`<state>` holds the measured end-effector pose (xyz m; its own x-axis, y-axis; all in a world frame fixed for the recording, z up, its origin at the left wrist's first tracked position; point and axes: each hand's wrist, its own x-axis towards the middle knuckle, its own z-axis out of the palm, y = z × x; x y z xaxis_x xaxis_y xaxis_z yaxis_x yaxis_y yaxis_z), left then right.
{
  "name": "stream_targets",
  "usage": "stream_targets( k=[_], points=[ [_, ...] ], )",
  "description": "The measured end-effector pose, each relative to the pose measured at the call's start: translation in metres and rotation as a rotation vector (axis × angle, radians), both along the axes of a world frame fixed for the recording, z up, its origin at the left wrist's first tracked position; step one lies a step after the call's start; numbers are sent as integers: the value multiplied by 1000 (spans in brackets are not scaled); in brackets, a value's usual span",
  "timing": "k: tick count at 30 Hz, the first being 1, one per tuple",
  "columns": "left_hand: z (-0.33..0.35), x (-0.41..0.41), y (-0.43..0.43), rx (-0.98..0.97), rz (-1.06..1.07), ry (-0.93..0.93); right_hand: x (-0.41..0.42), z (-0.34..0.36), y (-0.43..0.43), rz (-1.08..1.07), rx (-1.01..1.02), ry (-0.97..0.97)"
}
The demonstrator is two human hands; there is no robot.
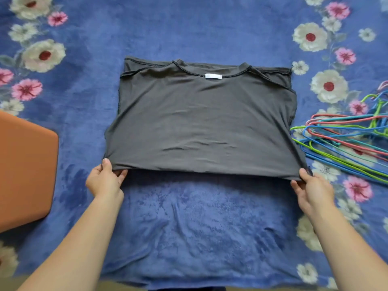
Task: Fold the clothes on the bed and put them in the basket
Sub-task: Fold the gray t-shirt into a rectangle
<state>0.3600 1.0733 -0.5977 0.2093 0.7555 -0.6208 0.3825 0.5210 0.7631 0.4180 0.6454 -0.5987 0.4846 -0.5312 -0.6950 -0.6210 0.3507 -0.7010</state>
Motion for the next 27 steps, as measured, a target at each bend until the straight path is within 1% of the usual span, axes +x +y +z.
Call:
stream_targets(
  k=[3, 7, 9, 10, 11, 13, 15, 16, 17, 19, 21, 22, 24, 25, 27],
  points=[
    [-1, -42, 8, 82, 66, 91, -37, 5, -16, 45, -86, 73],
    [-22, -119, 18, 133, 150, 314, -96, 8, -24, 116, -94, 202],
    [-30, -145, 17, 141, 156, 400, -119, 3, -26, 208, -137, 313],
    [-31, -153, 13, 146, 129, 438, -128, 1, -25, 306, -183, 353],
    [-31, -154, 9, 195, 65, 490, -134, -1, -25, 431, -241, 360],
    [-24, -143, -6, 387, -85, 624, -132, -2, -22, 630, -365, 352],
    [-10, -116, -29, 610, -186, 704, -116, -3, -17, 651, -457, 303],
    [-4, -103, -47, 714, -284, 660, -104, -4, -15, 615, -492, 261],
    [-4, -95, -67, 808, -446, 575, -90, -2, -11, 559, -479, 208],
    [-9, -84, -121, 919, -827, 409, -62, -4, -9, 441, -381, 131],
    [-18, -83, -183, 990, -1225, 289, -30, -5, -9, 423, -299, 111],
    [-23, -84, -213, 1017, -1422, 222, -15, -4, -7, 454, -272, 104],
    [-31, -85, -271, 1052, -1734, 71, 12, -2, -6, 581, -234, 88],
    [-33, -87, -291, 1065, -1855, 32, 21, 0, -2, 650, -231, 81],
    [-35, -89, -324, 1064, -2055, 42, 37, -1, 1, 769, -269, 78]
  ],
)
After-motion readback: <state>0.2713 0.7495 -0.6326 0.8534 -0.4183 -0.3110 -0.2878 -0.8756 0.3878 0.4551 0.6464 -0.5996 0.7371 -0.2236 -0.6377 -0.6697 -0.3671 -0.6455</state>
